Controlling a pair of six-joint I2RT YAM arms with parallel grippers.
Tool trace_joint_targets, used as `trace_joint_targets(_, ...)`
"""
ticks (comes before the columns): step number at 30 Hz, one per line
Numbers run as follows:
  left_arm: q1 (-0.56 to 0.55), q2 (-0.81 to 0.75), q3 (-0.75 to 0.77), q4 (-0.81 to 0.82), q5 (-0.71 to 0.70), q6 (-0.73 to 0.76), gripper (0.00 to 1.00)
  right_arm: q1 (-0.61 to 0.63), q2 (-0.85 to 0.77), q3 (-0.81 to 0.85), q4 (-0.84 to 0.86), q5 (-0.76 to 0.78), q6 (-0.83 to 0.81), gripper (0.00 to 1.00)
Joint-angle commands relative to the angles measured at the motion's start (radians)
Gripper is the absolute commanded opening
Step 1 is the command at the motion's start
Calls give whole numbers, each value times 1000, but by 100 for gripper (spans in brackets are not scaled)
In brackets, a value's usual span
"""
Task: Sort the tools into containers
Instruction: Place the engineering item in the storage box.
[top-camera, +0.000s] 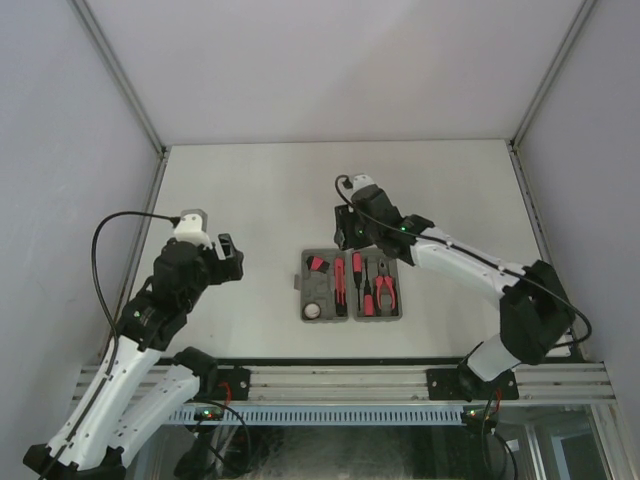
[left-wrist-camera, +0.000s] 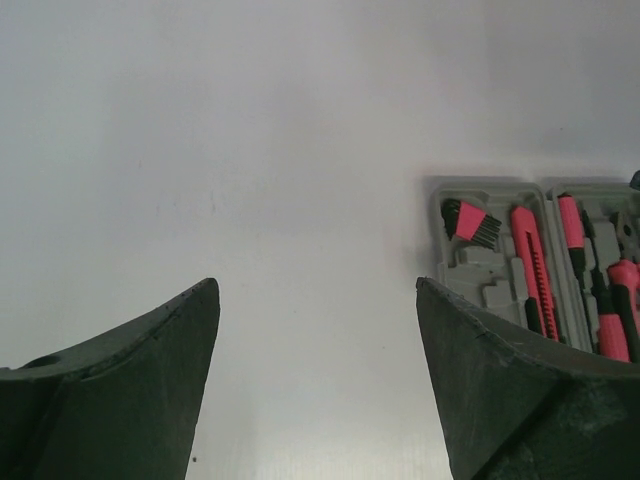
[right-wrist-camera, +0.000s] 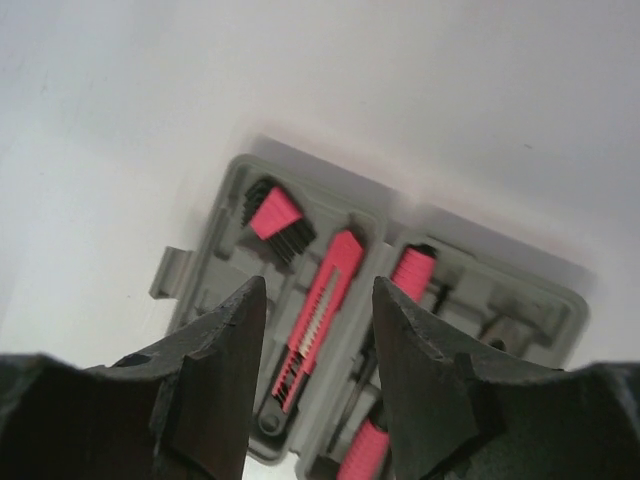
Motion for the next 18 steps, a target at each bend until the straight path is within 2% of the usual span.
trace_joint_targets(1, 4, 13, 23, 28, 98, -71, 83, -8, -153, -109, 40, 130, -2, 47)
trace_joint_targets(10, 3, 92, -92, 230, 266, -192, 81, -115, -463, -373, 19, 139, 142, 51)
trace_joint_targets(18, -18, 269, -167, 439, 375, -269, 76, -175, -638, -552, 33, 73, 238, 50)
